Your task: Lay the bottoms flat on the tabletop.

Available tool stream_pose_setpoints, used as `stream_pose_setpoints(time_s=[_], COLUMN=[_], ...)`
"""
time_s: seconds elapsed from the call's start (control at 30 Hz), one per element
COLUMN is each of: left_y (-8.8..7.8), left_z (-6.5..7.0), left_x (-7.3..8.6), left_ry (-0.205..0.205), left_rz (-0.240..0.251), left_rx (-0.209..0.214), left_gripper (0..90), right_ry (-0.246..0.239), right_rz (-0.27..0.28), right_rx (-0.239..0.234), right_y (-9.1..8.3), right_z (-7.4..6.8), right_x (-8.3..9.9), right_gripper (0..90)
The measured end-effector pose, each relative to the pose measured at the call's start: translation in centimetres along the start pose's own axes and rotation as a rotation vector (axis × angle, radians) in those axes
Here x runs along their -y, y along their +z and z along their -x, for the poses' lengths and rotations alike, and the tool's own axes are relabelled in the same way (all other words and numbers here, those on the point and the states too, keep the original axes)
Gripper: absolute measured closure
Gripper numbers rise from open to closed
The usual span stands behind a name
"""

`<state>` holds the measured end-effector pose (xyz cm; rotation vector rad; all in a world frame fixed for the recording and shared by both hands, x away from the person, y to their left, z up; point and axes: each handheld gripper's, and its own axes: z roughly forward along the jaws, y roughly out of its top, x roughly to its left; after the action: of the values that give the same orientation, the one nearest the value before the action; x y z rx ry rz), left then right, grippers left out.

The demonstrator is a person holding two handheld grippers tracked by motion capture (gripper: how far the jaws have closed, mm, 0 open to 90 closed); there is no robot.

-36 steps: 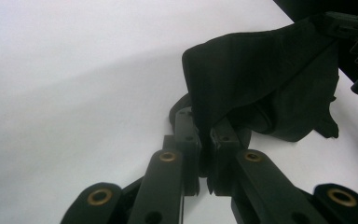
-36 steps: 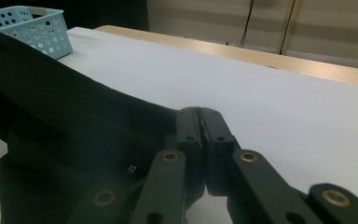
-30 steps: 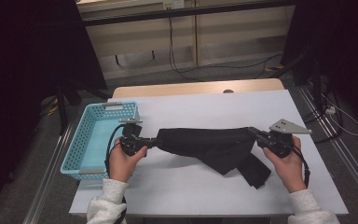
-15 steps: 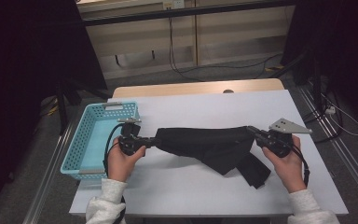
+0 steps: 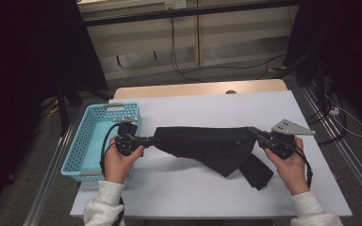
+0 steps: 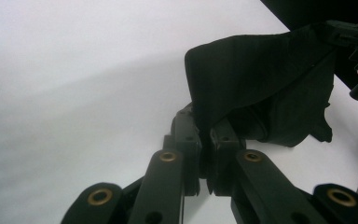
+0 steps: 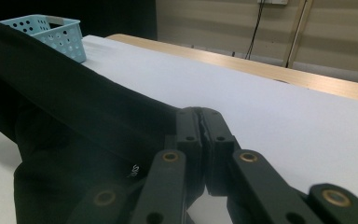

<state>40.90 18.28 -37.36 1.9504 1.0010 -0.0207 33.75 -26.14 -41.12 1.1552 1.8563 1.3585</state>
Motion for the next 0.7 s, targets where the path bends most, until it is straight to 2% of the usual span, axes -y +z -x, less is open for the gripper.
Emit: stream_pose_setpoints(time_s=[0.33, 0.5, 0.57, 0.63, 0.7], left_y=[0.4, 1.0, 1.1, 1.0, 1.3], left_z=[-0.3, -0.1, 0.0, 0.0, 0.1], left_x=[0.2, 0.0, -0.5, -1.3, -2.3], left_ry=[-0.008, -0.003, -0.003, 0.004, 0.008], left_rz=[-0.014, -0.027, -0.018, -0.007, -0.008], left_rx=[-0.006, -0.01, -0.013, -0.023, -0.026], left_gripper=[85.1, 85.1, 85.1, 85.1, 85.1], right_ry=[-0.018, -0.019, -0.012, -0.027, -0.022], right_rz=[-0.011, 0.002, 0.018, 0.017, 0.015], right_rx=[0.004, 0.012, 0.009, 0.009, 0.007], right_y=[0.3, 0.1, 0.0, 0.1, 0.3], right_z=[-0.2, 0.0, 0.2, 0.5, 1.0], right_x=[0.2, -0.2, -0.5, -0.9, -1.5], right_gripper=[86.4, 86.5, 86.5, 86.4, 86.5])
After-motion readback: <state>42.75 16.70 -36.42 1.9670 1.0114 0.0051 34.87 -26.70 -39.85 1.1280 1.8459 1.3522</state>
